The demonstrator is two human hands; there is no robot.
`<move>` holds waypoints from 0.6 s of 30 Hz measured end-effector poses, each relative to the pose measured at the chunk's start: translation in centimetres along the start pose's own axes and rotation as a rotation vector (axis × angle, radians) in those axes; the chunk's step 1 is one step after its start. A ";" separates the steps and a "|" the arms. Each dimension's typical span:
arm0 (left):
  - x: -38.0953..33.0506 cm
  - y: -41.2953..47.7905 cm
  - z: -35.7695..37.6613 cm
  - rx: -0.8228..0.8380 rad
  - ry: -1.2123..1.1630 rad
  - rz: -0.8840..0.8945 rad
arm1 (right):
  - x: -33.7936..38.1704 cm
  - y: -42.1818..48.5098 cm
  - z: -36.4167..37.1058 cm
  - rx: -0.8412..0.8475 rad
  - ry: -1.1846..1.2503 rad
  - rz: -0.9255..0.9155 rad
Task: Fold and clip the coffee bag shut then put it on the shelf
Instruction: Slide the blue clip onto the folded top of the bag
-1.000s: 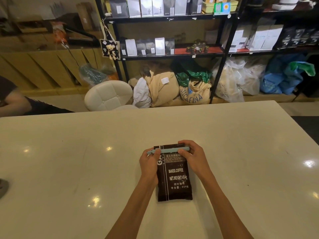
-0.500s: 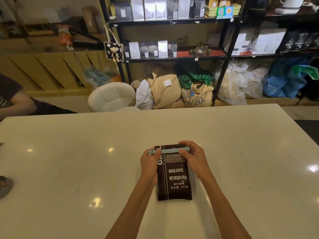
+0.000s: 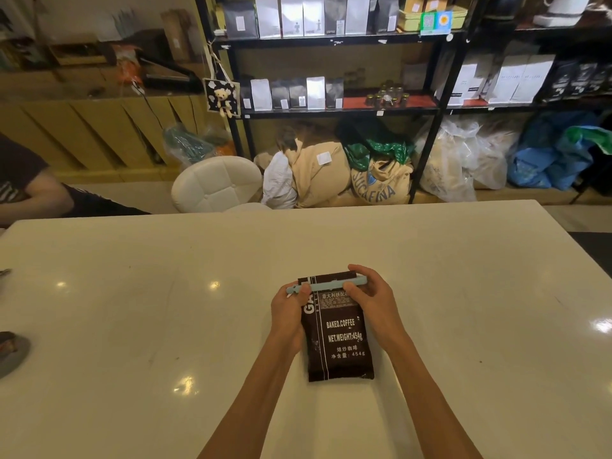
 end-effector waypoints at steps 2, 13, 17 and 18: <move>0.0 -0.2 0.1 0.067 0.021 0.027 | -0.1 -0.2 0.4 0.021 0.159 0.104; 1.8 -1.2 -0.3 0.162 0.117 0.061 | -1.0 -0.6 1.5 -0.183 0.176 0.174; 2.0 -1.1 -0.3 0.083 0.049 0.052 | -0.9 -0.7 1.9 -0.226 0.128 0.131; 2.0 -1.1 -0.3 0.061 0.052 0.050 | -0.9 -0.7 1.9 -0.229 0.117 0.120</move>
Point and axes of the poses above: each hand's wrist, its own y-axis towards the middle knuckle, its own z-axis out of the palm, x = y × z, the point moved 3 cm from there along y, towards the middle knuckle, and after that the axes turned 11 degrees about -z, right-handed, at the moved point
